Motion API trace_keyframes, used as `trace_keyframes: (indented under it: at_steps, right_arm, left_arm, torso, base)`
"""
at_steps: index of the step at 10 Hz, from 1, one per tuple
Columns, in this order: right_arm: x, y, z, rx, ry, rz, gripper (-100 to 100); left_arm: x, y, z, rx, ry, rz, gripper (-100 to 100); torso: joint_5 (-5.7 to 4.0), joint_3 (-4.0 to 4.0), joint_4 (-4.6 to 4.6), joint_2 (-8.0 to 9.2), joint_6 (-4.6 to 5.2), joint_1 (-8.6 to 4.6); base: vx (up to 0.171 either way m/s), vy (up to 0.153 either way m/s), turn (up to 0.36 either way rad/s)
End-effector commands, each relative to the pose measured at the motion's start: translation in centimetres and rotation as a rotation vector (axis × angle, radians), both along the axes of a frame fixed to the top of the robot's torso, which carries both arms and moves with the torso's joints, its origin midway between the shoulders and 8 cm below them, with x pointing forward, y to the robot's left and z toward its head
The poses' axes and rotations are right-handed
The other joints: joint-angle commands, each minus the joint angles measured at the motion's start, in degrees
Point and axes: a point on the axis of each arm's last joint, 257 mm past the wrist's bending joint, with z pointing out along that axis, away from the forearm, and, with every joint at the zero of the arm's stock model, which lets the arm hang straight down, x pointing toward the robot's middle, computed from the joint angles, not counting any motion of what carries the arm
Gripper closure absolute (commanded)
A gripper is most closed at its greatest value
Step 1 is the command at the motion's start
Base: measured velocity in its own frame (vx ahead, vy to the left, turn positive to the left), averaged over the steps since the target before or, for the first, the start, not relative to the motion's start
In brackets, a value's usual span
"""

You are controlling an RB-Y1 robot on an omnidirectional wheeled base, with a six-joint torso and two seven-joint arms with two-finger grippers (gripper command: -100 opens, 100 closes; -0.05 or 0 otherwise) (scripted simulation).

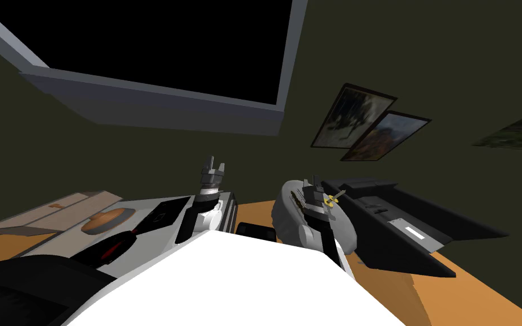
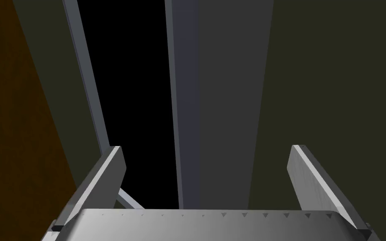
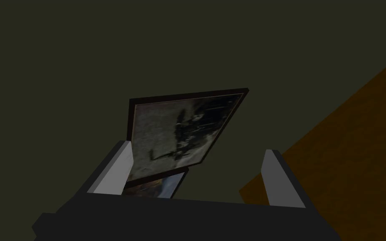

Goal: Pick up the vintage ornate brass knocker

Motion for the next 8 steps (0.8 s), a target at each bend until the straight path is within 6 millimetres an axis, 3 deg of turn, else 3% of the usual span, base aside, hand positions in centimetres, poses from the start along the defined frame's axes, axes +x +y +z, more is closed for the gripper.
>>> trace_keyframes:
  at_steps: [1, 4, 8]
  right_arm:
    - [0.7, -0.1, -0.4, 0.001, 0.023, 0.022, -100]
    - [2.5, -0.5, -2.0, 0.021, 0.087, 0.062, -100]
    - [2.5, -0.5, -2.0, 0.021, 0.087, 0.062, -100]
  left_arm:
    - [0.0, 0.0, 0.0, 0.0, 0.0, 0.0, 0]
    - [0.0, 0.0, 0.0, 0.0, 0.0, 0.0, 0]
    - [0.0, 0.0, 0.0, 0.0, 0.0, 0.0, 0]
  torso:
    - [0.0, 0.0, 0.0, 0.0, 0.0, 0.0]
    - [-0.01, 0.07, 0.02, 0.12, -0.01, -0.02]
    - [0.0, 0.01, 0.0, 0.02, 0.01, 0.0]
  base:
    - [-0.034, 0.019, 0.109]
    - [-0.032, -0.002, 0.061]
    - [-0.002, 0.0, 0.003]
